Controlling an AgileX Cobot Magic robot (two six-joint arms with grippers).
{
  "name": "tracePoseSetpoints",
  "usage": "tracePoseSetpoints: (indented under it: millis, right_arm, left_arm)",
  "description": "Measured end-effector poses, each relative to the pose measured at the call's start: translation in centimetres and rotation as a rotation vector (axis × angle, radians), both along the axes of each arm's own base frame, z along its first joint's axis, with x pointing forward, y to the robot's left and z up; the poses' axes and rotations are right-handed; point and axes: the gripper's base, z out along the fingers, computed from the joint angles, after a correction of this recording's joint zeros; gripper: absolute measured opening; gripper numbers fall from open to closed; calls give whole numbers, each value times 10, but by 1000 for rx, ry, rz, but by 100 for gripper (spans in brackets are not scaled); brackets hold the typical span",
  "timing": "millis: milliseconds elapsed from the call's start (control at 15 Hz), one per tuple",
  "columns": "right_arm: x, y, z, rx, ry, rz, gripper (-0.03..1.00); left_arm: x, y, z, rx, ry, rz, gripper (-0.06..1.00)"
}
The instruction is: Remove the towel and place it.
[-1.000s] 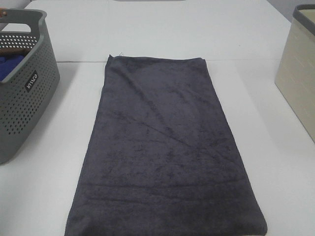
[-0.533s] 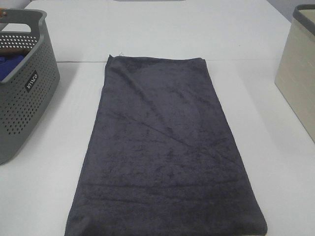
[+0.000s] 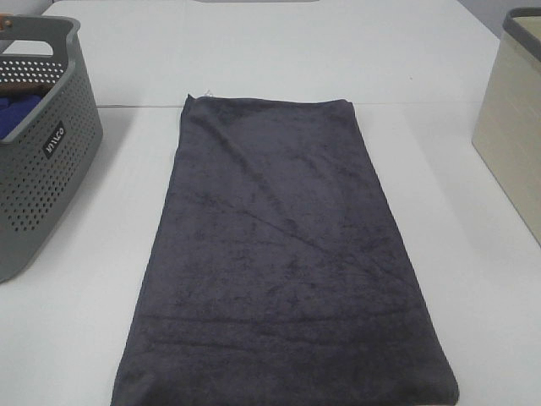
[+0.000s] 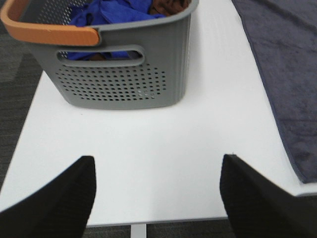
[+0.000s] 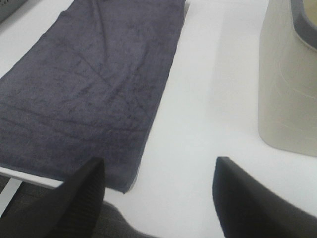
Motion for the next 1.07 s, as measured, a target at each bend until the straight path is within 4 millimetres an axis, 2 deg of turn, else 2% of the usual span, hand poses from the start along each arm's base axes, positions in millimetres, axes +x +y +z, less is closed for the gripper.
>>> tracePoseSetpoints:
  millis: [333,467,733,1067]
  right_arm:
    - [2,0,-1,-2,-12,1,62]
    - [2,0,-1,-2,-12,-3,62]
    - [3,2,-1,-4,-13,-135,62]
    - [3,2,-1,-5,-13,-138,62]
  left_arm:
    - [12,-4,-1,-35,-96,-31,67]
    - [13,-4,-1,-35,-106,-30,67]
    - [13,-4,-1,-35,-108,-30,67]
    - [13,-4,-1,-45,-108,-25,67]
